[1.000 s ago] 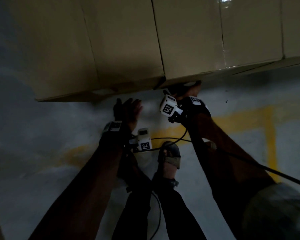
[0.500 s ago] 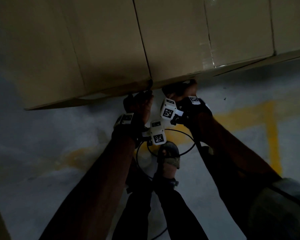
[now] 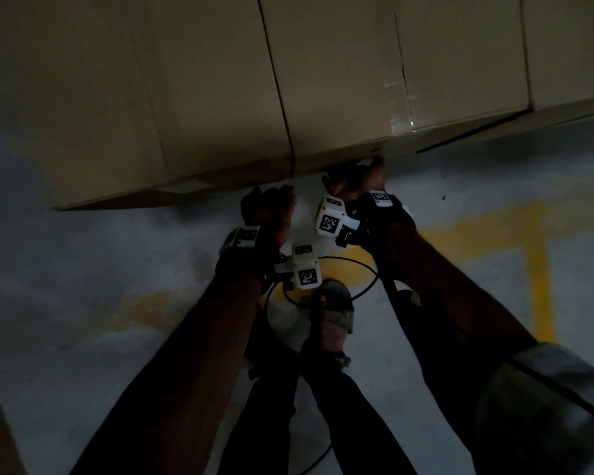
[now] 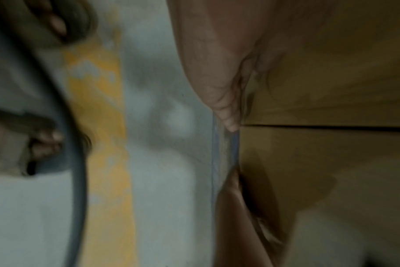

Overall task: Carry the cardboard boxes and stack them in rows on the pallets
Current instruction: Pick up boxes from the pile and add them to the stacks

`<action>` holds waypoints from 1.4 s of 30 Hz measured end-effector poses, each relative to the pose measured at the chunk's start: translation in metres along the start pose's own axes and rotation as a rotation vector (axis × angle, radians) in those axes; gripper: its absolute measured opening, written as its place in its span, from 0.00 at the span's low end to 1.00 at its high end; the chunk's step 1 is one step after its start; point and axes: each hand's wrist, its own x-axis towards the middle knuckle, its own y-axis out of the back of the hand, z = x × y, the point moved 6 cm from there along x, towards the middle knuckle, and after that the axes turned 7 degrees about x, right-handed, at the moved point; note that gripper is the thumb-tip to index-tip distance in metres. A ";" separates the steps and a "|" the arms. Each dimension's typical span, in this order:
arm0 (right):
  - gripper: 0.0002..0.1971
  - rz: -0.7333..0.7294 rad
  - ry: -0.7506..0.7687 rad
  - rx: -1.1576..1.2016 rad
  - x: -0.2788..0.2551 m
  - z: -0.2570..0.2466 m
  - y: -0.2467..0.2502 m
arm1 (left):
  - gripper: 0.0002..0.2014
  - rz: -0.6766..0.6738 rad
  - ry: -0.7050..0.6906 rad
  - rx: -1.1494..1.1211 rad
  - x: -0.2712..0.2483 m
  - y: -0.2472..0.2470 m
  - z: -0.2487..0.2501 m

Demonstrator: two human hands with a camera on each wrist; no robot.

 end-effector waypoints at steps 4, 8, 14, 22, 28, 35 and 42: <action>0.41 0.090 0.035 -0.209 -0.043 -0.011 0.015 | 0.18 -0.018 0.058 0.121 -0.039 0.026 0.009; 0.40 0.181 0.079 -0.376 -0.116 -0.027 0.031 | 0.20 0.038 0.001 0.682 -0.109 0.055 0.038; 0.37 0.104 0.066 -0.975 -0.260 -0.035 -0.010 | 0.26 0.017 -0.336 2.141 -0.233 0.079 0.107; 0.28 -0.202 0.217 -1.596 -0.477 -0.020 -0.118 | 0.20 -0.027 -0.456 1.829 -0.484 0.050 0.182; 0.20 -0.465 0.170 -1.886 -0.585 0.068 -0.201 | 0.31 0.011 -0.688 1.561 -0.634 0.080 0.219; 0.19 -0.825 0.243 -2.209 -0.663 0.236 -0.251 | 0.23 0.303 -0.812 1.149 -0.727 0.223 0.244; 0.25 -1.083 0.080 -2.485 -0.704 0.438 -0.215 | 0.18 0.583 -0.810 0.779 -0.795 0.407 0.244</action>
